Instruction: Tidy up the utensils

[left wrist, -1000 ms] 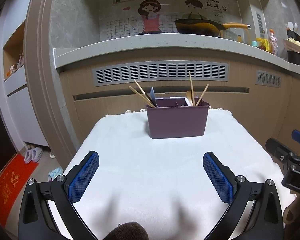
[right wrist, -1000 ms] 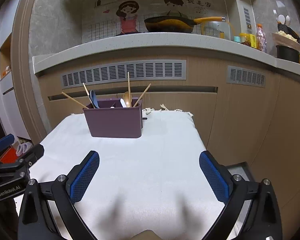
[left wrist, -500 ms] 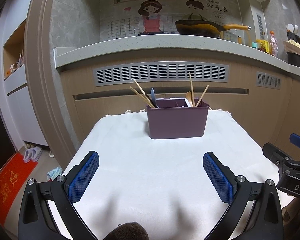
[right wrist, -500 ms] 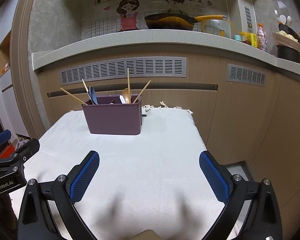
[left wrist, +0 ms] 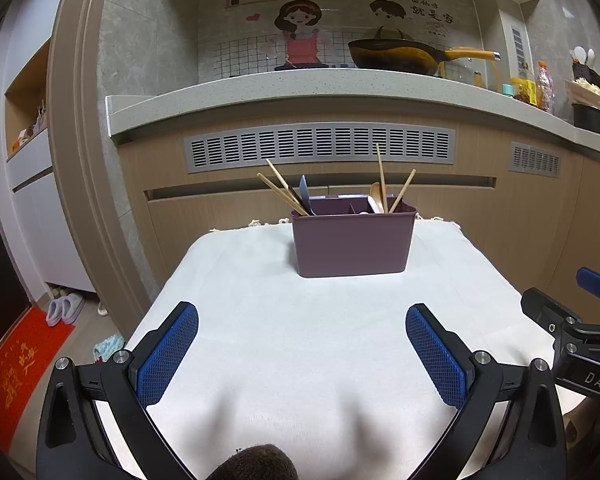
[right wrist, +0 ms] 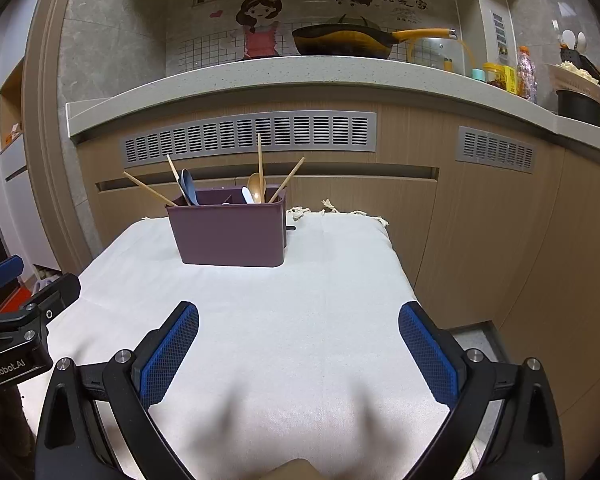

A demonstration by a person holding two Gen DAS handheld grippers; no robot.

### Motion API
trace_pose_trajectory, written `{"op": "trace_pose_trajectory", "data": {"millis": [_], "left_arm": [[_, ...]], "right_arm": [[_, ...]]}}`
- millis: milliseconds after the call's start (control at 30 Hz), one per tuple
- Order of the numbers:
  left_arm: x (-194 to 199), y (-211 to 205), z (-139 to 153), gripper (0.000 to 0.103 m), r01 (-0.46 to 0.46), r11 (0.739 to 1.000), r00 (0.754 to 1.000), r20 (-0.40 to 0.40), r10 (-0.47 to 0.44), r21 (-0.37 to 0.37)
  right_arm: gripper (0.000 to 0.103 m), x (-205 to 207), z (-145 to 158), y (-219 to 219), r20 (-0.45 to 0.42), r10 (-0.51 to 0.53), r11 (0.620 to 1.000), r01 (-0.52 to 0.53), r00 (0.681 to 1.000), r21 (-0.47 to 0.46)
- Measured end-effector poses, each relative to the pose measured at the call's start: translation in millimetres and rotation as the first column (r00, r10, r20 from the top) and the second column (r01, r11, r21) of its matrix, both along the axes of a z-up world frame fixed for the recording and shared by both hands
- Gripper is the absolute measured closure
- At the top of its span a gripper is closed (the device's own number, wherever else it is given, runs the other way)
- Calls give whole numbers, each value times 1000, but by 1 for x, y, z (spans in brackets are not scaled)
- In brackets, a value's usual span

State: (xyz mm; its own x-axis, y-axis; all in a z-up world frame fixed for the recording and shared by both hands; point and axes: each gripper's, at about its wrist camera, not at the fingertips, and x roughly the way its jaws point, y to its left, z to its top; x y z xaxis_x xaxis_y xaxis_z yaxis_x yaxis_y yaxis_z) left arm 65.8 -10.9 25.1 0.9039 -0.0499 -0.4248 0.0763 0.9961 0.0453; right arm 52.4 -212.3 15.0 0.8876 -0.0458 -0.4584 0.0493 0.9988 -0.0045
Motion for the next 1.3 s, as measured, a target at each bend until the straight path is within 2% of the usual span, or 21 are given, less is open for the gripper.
{"op": "trace_pose_trajectory", "data": {"millis": [1300], "left_arm": [[-1,-1,-1,0,3,1000,1000,-7,-3,-3]], "right_arm": [[3,1,-2,1,-12,11,1000,-11,1000,3]]}}
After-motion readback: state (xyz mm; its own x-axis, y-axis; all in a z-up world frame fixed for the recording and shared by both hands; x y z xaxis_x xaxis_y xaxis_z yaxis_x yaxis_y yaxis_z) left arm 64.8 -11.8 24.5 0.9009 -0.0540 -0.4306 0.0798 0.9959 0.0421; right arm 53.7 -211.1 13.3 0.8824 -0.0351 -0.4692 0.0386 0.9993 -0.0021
